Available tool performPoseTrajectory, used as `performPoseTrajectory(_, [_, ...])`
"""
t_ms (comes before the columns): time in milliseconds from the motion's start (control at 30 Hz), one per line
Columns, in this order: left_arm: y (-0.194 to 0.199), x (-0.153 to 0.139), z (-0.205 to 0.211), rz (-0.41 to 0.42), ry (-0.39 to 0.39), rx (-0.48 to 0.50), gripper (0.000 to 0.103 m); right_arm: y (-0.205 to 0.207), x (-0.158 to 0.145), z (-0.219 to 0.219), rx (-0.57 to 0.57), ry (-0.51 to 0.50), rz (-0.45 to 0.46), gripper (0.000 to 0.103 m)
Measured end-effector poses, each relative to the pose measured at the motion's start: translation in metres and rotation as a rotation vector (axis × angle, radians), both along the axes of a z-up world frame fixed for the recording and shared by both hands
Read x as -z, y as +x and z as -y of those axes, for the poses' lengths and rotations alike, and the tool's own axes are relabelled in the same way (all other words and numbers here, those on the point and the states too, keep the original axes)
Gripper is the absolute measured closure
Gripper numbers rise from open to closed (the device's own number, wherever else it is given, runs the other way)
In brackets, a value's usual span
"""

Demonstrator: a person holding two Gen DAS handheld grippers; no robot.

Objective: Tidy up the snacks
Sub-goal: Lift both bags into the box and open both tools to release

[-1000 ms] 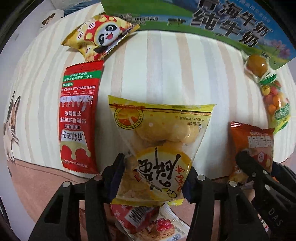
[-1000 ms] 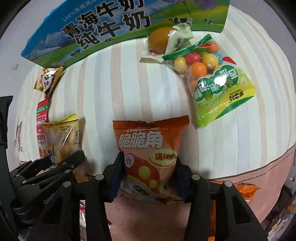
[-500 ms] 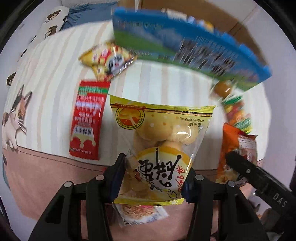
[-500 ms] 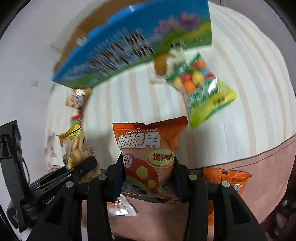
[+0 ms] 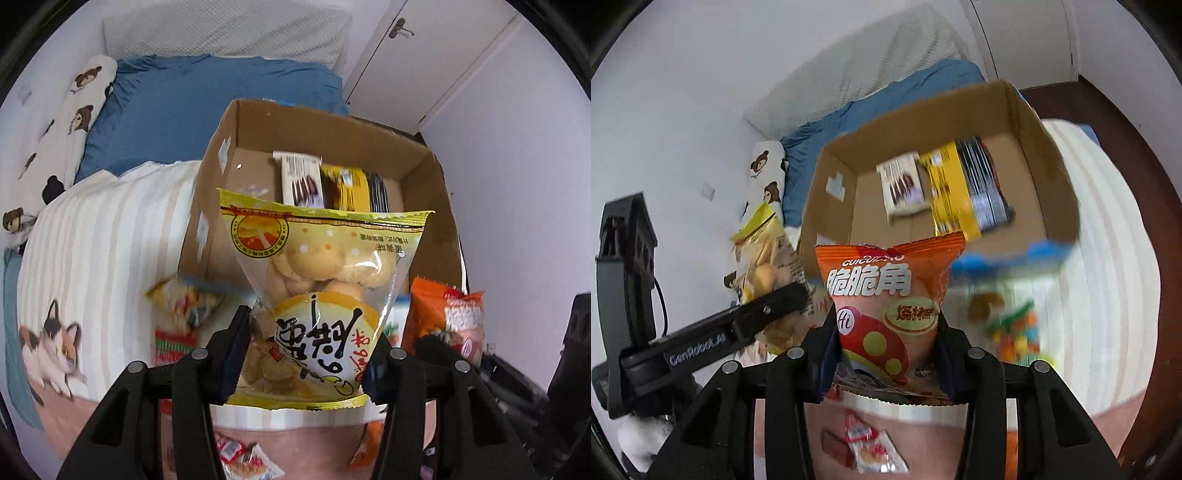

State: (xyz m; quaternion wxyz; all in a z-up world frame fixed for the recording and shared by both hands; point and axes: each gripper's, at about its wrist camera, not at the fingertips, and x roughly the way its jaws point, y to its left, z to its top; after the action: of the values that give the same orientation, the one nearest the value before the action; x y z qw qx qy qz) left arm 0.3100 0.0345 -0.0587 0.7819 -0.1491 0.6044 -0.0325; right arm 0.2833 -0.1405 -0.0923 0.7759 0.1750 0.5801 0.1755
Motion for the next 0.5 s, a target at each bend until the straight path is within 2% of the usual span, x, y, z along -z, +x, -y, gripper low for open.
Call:
performPoseTrajectory(100, [0.036,0.008,-0.009,-0.048,-0.011,-0.009,0.055,0.03,0.005,-0.013,-0.015,-0.022,-0.017,0.056])
performPoseTrajectory(167, [0.059,0.024,-0.015,-0.09,-0.012,-0.012,0.055,0.049,0.013,-0.022,-0.026,-0.028,-0.038,0.056])
performPoseTrajectory(367, [0.1,0.076,-0.027,-0.259,-0.041,-0.015,0.054,0.098,0.045,-0.043,-0.044,-0.055,-0.119,0.056])
performPoseTrajectory(500, [0.115,0.104,-0.026,-0.337,-0.017,0.003,0.054,0.118,0.071,-0.054,-0.058,-0.083,-0.176,0.056])
